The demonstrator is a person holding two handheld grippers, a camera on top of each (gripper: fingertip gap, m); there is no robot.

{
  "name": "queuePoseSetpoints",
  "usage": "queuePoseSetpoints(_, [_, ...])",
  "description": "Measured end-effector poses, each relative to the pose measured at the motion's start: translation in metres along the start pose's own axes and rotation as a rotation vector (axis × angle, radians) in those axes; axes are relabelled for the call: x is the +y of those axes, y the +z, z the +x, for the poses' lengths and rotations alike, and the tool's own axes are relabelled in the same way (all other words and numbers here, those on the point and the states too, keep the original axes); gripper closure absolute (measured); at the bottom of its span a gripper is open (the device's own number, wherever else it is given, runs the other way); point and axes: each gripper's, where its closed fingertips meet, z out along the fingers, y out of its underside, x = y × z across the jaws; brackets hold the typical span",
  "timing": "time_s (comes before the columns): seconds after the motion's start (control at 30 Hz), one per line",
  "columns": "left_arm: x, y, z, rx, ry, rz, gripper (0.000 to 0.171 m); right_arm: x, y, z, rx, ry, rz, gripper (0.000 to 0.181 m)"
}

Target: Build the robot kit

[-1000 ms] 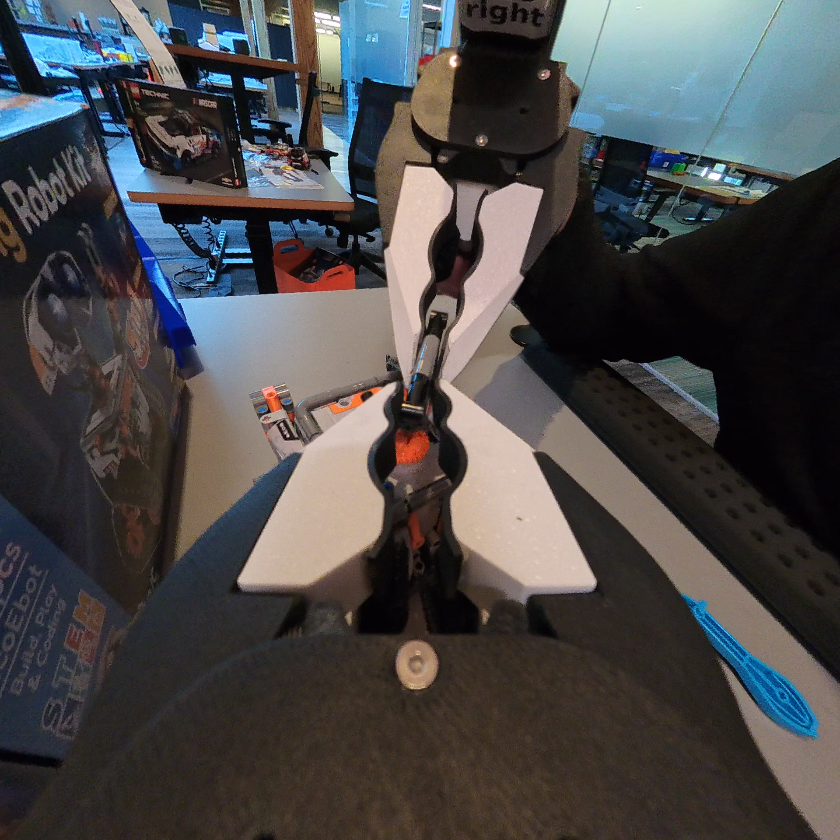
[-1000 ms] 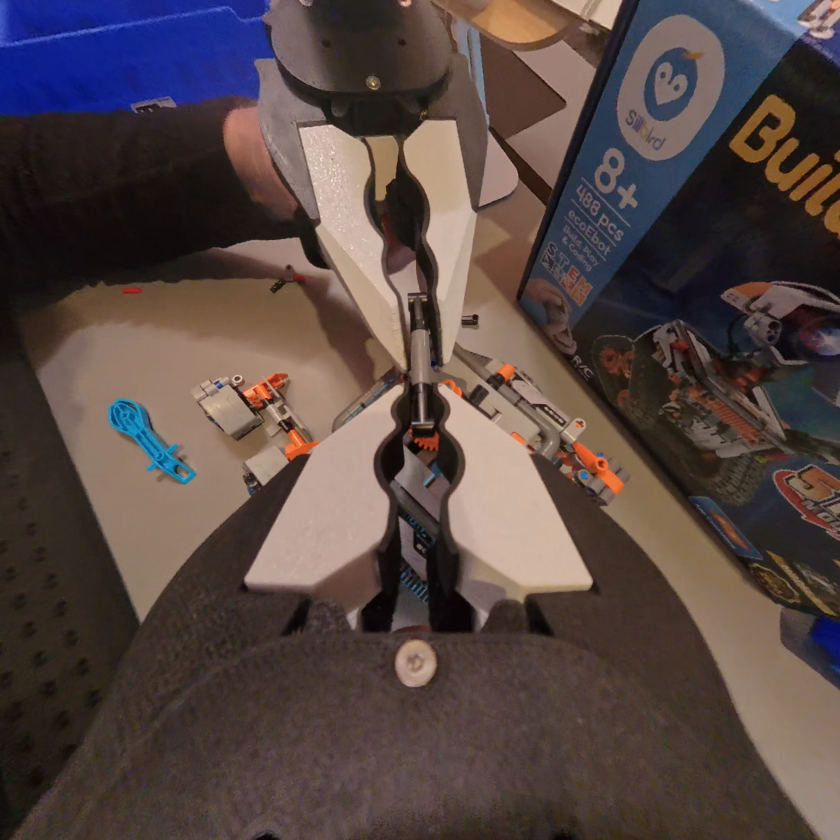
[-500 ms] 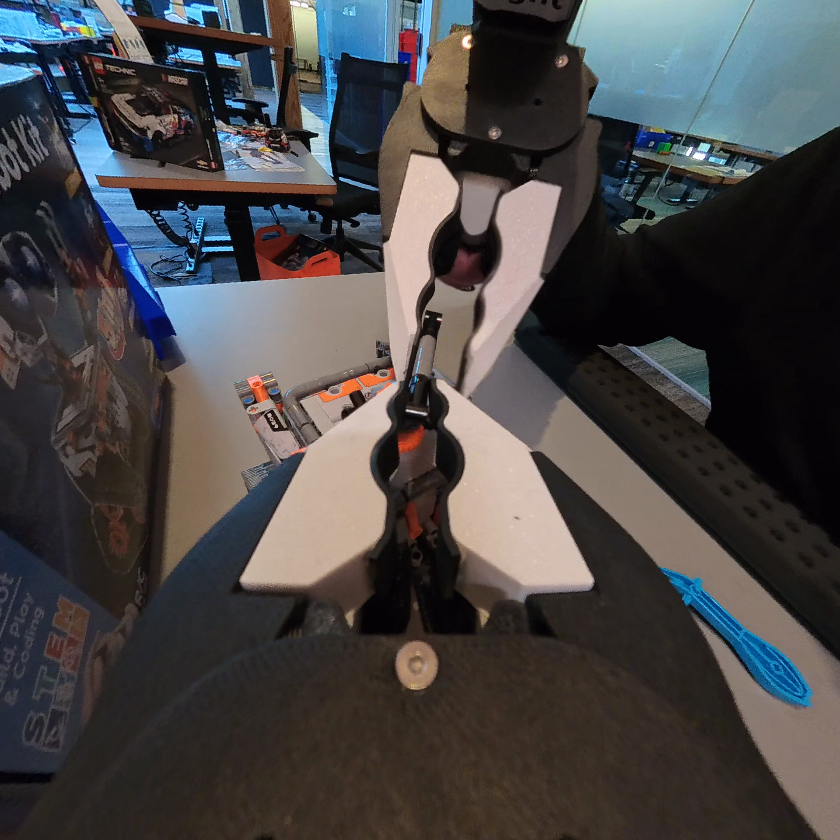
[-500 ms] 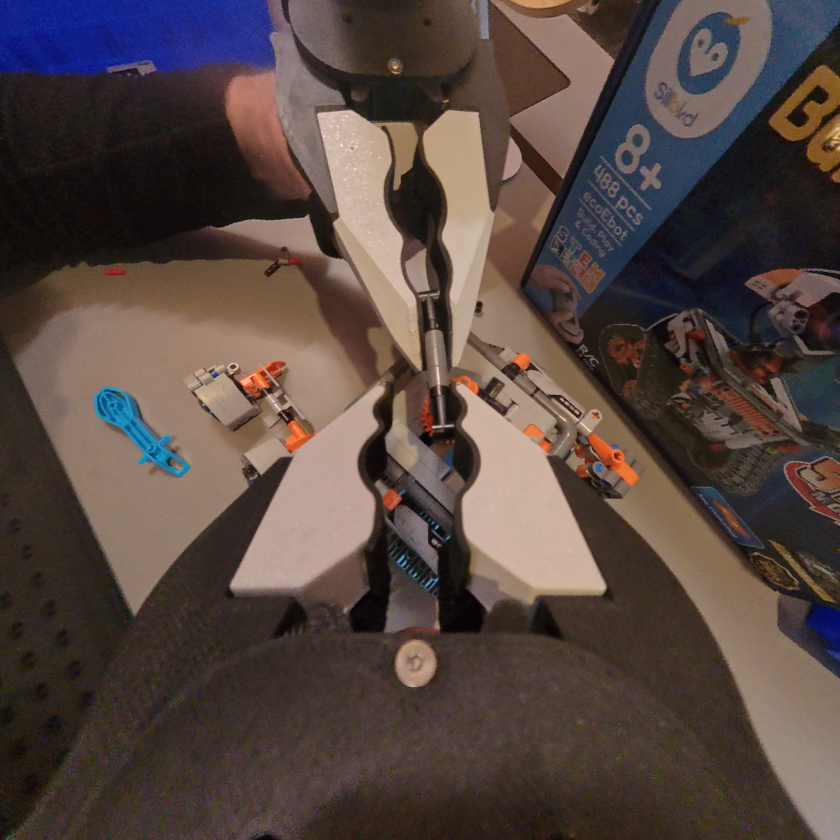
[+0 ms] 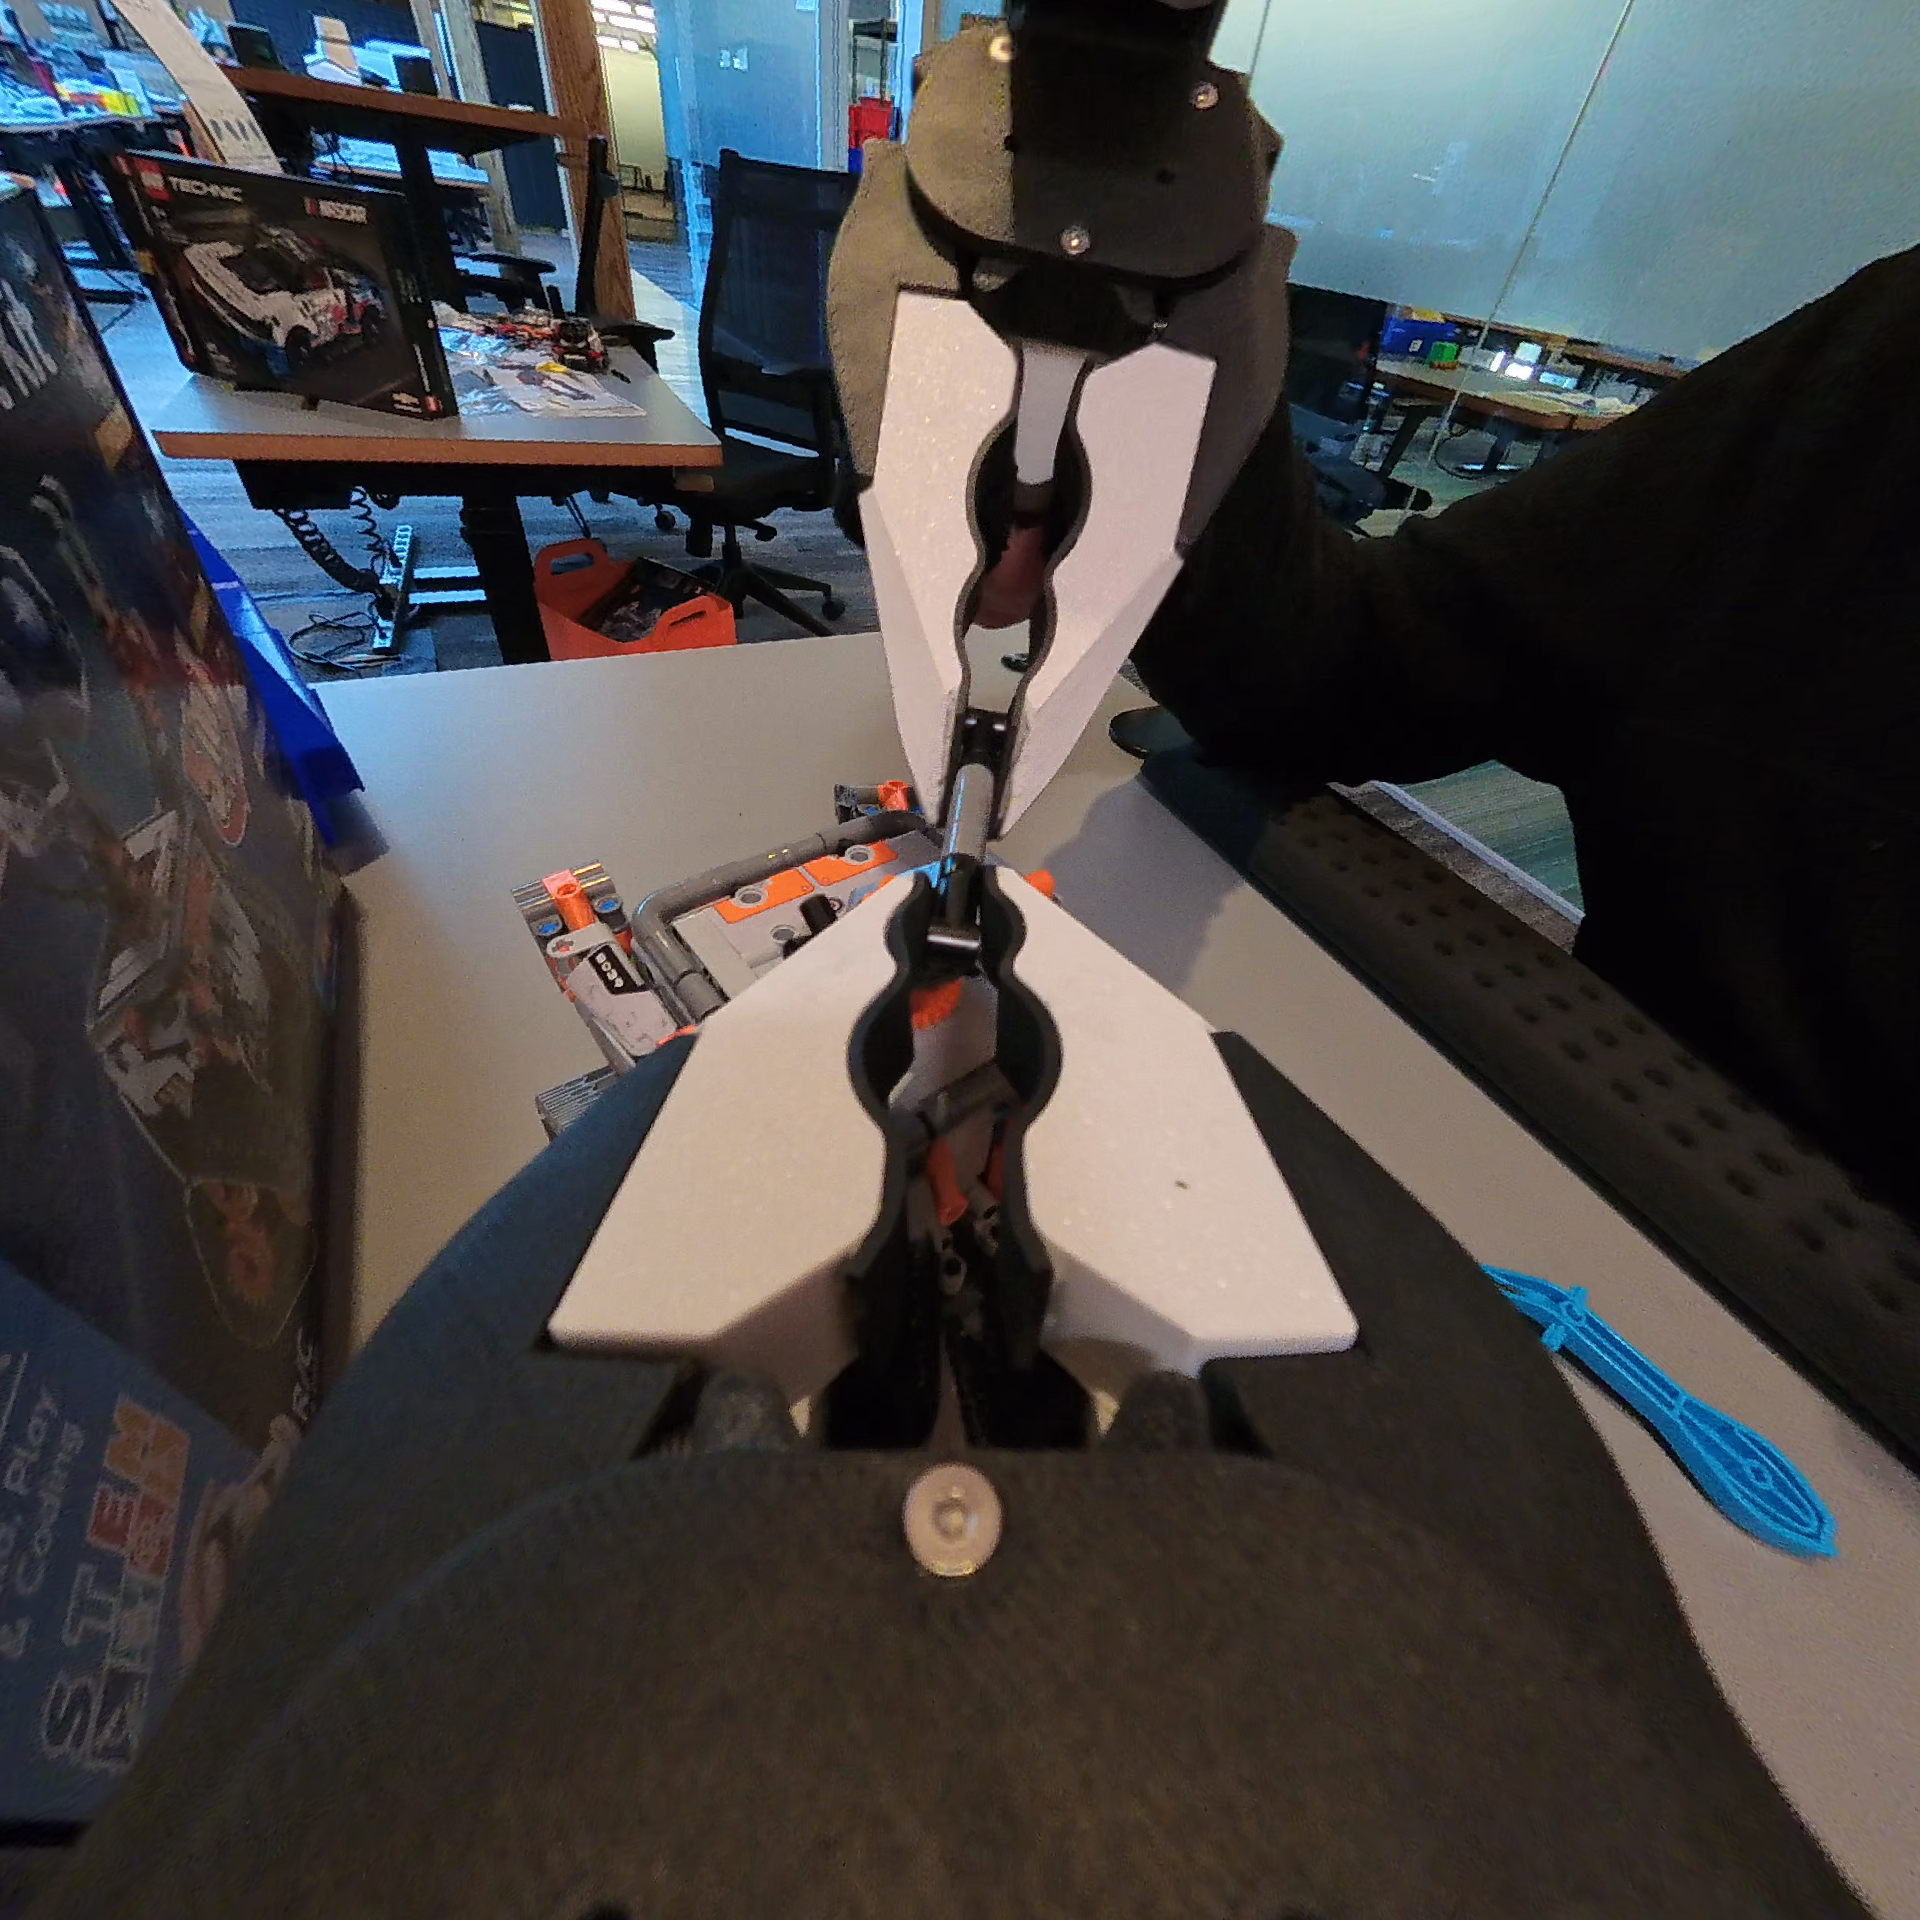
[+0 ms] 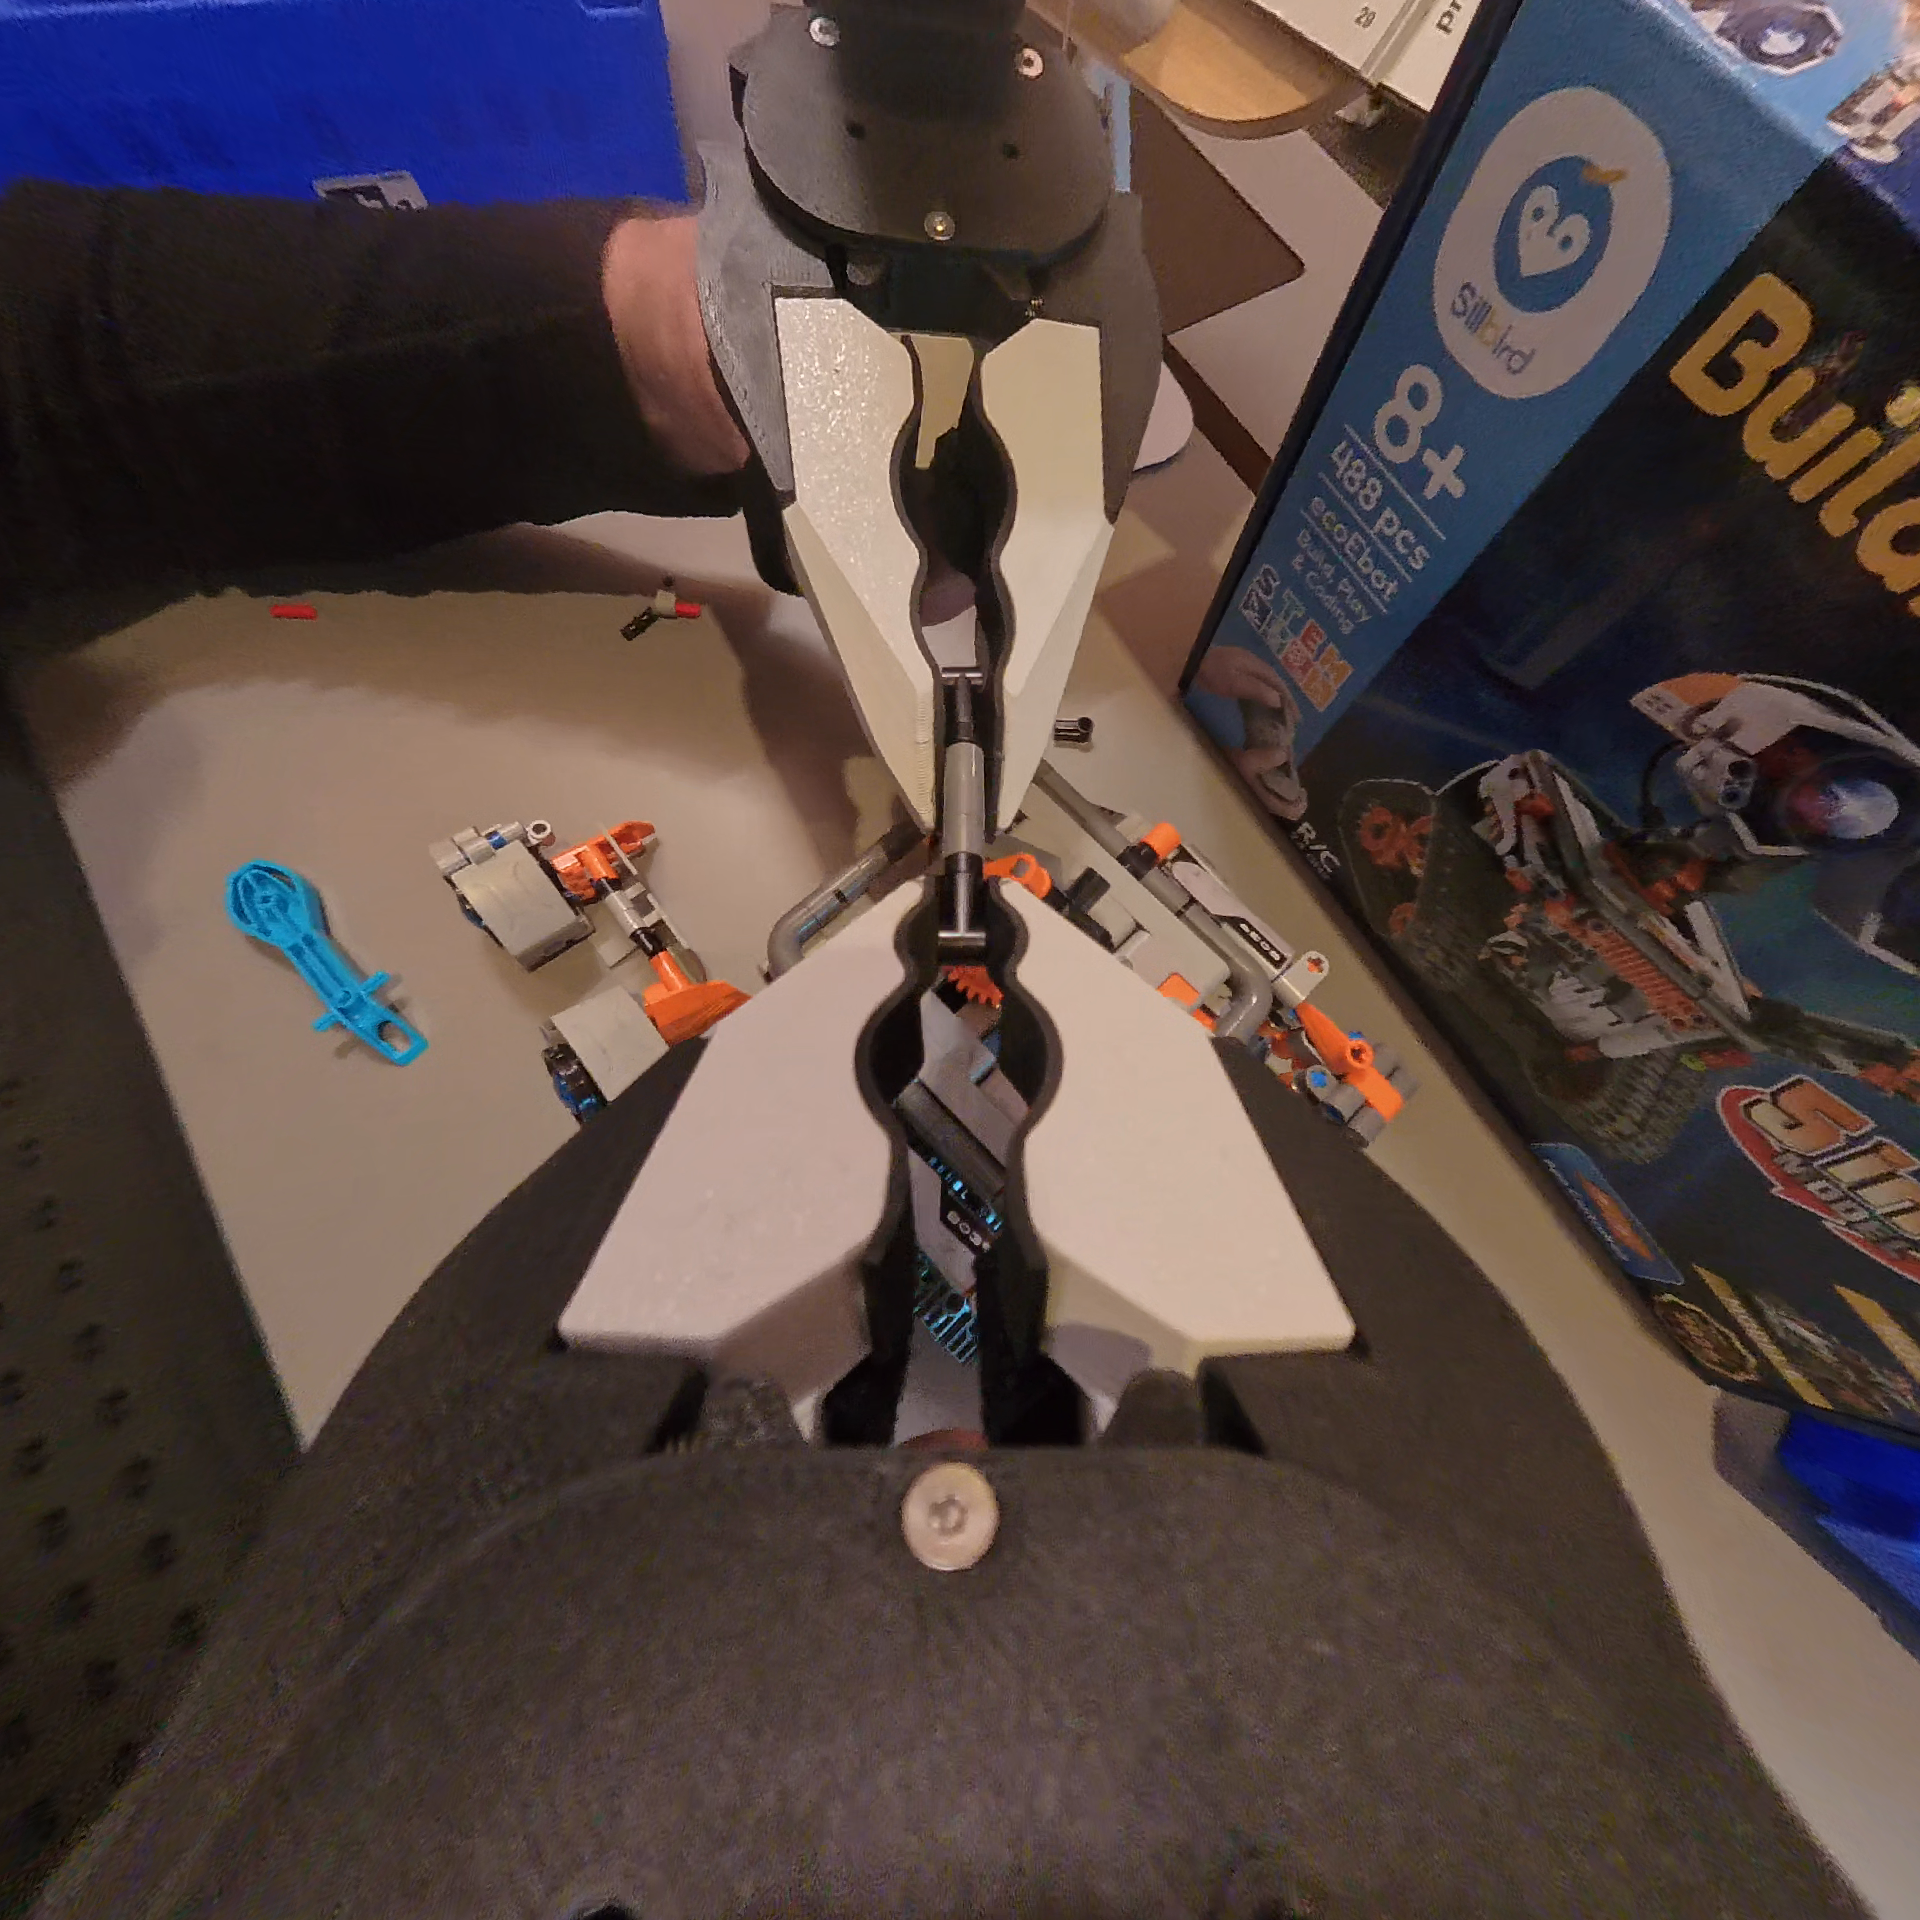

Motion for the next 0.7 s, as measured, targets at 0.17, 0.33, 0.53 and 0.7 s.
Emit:
queuePoseSetpoints(0.17, [0.001,-0.001,-0.001,-0.009,0.001,-0.015,0.162,-0.001,0.001,-0.001,0.054,-0.012,-0.013,0.176])
queuePoseSetpoints(0.33, [0.003,-0.004,-0.002,-0.012,0.006,-0.024,0.161,-0.003,0.005,-0.001,0.172,-0.057,-0.065,0.176])
queuePoseSetpoints(0.53, [0.006,-0.005,0.0,0.014,0.016,-0.031,0.161,-0.003,0.008,-0.01,0.135,-0.065,-0.076,0.163])
queuePoseSetpoints(0.7, [0.005,-0.003,0.005,0.043,0.034,-0.031,0.164,-0.01,-0.011,-0.019,-0.065,-0.069,0.016,0.145])
